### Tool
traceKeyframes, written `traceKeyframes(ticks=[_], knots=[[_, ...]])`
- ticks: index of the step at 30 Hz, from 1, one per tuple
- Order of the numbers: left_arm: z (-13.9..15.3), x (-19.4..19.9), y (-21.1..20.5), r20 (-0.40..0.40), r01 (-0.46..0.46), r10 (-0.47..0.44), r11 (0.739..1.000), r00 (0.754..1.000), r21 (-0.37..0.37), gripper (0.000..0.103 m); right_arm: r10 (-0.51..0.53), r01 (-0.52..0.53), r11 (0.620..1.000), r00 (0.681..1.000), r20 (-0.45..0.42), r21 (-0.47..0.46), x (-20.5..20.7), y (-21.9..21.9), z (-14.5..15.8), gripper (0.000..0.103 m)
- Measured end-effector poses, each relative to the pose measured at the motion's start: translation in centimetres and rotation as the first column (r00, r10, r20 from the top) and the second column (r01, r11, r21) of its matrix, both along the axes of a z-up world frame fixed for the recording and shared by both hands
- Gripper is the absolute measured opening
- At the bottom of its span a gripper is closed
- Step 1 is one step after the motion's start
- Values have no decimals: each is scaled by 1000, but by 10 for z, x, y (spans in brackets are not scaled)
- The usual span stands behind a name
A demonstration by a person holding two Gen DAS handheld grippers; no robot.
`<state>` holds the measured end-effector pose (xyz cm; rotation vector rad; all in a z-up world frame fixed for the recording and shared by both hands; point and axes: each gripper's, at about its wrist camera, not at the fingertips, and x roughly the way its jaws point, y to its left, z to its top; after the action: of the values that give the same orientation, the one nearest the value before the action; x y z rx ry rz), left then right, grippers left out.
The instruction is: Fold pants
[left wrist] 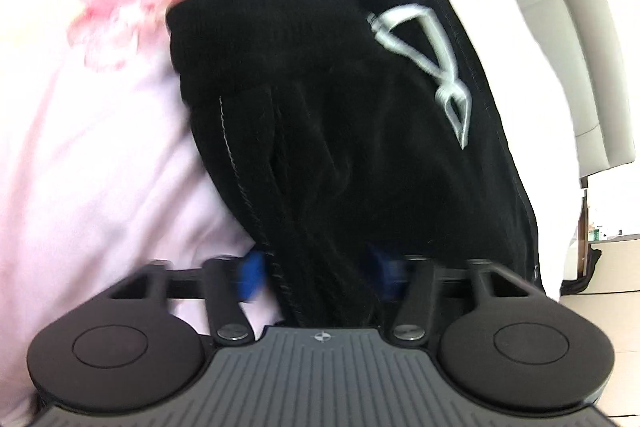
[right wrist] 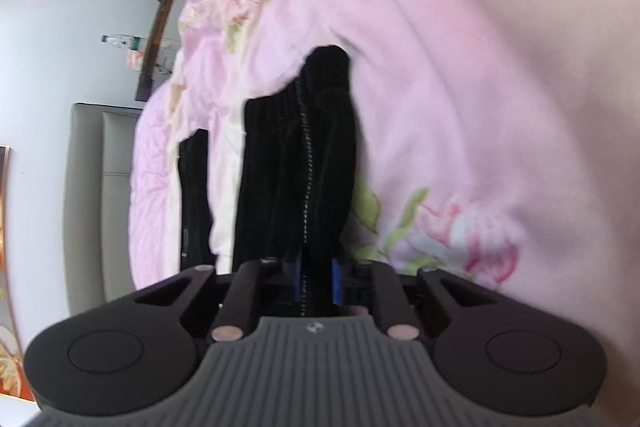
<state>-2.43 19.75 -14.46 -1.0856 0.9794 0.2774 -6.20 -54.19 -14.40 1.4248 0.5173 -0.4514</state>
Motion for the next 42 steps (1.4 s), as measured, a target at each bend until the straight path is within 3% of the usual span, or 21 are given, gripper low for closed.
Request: traceKeyframes(ticks=[1, 4, 7, 10, 16, 23, 25, 30, 34, 38, 40, 42], knots=[[4, 0, 1, 14, 6, -6, 1000, 1000, 8, 30, 9, -9, 1000, 1000, 24, -16, 1, 0, 5, 4], [14, -5, 5, 64, 29, -30, 999, 998, 22, 23, 43, -37, 998, 993, 105, -59, 8, 0, 23, 3], [29, -6, 4, 107, 71, -80, 994, 991, 84, 22, 73, -59, 994, 987, 145, -94, 13, 3, 40, 3], [51, -1, 5, 150, 116, -135, 984, 979, 133, 21, 62, -52, 996, 986, 156, -71, 20, 3, 49, 3], [106, 77, -1, 214, 254, -316, 928, 924, 274, 21, 102, -88, 993, 973, 205, -80, 67, 3, 87, 3], [142, 153, 2, 260, 231, -320, 919, 911, 320, 21, 140, -109, 987, 948, 286, -122, 153, 5, 128, 3], [136, 179, 4, 245, 234, -321, 916, 915, 327, 21, 149, -115, 984, 947, 286, -133, 182, 4, 135, 3], [110, 237, 17, 203, 210, -268, 940, 942, 268, 21, 196, -158, 972, 953, 232, -174, 279, 10, 133, 3], [90, 283, 23, 166, 171, -222, 947, 961, 272, 20, 188, -167, 976, 970, 152, -138, 366, 16, 97, 3], [50, 326, 34, 52, 123, -142, 955, 989, 270, 19, 196, -188, 975, 979, 58, -118, 444, 33, 58, 8], [27, 331, 45, 40, 69, -79, 977, 996, 201, 21, 137, -133, 988, 989, 52, -82, 462, 34, 45, 11], [8, 320, 70, 96, -56, 57, 998, 994, -4, 22, 67, -59, 994, 995, 80, -89, 464, 28, 42, 22]])
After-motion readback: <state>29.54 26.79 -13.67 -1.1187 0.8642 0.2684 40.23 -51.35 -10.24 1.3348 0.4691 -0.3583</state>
